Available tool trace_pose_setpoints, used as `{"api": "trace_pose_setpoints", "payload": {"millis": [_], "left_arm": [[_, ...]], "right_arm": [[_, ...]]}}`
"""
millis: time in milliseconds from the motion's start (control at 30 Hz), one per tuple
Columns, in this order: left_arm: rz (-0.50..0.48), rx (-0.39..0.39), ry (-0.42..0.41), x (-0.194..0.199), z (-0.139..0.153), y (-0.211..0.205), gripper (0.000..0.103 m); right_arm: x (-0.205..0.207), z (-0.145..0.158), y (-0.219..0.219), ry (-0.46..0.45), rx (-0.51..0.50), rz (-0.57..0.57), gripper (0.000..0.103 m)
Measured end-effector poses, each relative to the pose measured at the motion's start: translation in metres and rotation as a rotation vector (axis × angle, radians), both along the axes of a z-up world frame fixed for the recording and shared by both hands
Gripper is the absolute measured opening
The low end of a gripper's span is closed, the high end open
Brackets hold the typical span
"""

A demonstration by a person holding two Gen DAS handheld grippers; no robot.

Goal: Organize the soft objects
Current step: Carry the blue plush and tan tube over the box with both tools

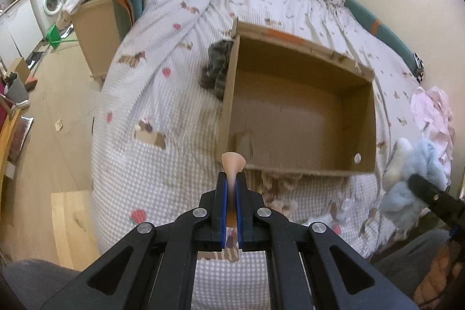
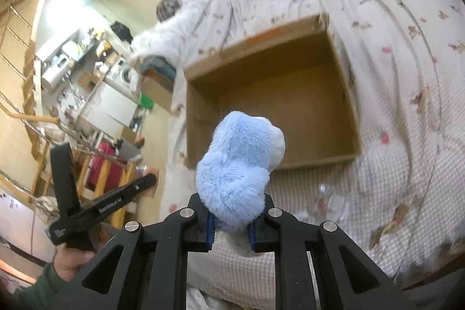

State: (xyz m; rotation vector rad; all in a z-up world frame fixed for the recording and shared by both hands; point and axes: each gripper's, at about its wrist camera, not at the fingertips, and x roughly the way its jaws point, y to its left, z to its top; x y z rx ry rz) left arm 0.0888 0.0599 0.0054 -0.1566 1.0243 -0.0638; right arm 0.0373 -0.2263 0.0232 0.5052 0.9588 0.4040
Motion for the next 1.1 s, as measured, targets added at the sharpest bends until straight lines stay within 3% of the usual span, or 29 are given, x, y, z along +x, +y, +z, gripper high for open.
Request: {"api": "trace_pose_setpoints", "payload": {"millis": [233, 567, 800, 1100], "left_arm": [[-0.001, -0.008, -0.042, 0.018, 0.022, 0.004, 0.005], [-0.086, -0.05, -0.045, 0.054, 0.022, -0.02, 0.005], [-0.136, -0.043, -0.022, 0.09, 0.0, -0.055, 0.005], [-0.168, -0.044, 0.084, 0.131, -0.065, -0.096, 0.005]], "right_arm": [[0.025, 0.015, -0.005, -0.019, 0.031, -0.015, 0.018], [0.066, 0.013, 0.001, -0.019, 0.017, 0.005, 0.018], [0.104, -0.019, 0.005, 0.051, -0.018, 0.011, 0.018], [0.125, -0.071, 0.001, 0.199, -0.07, -0.025, 0.018]]}}
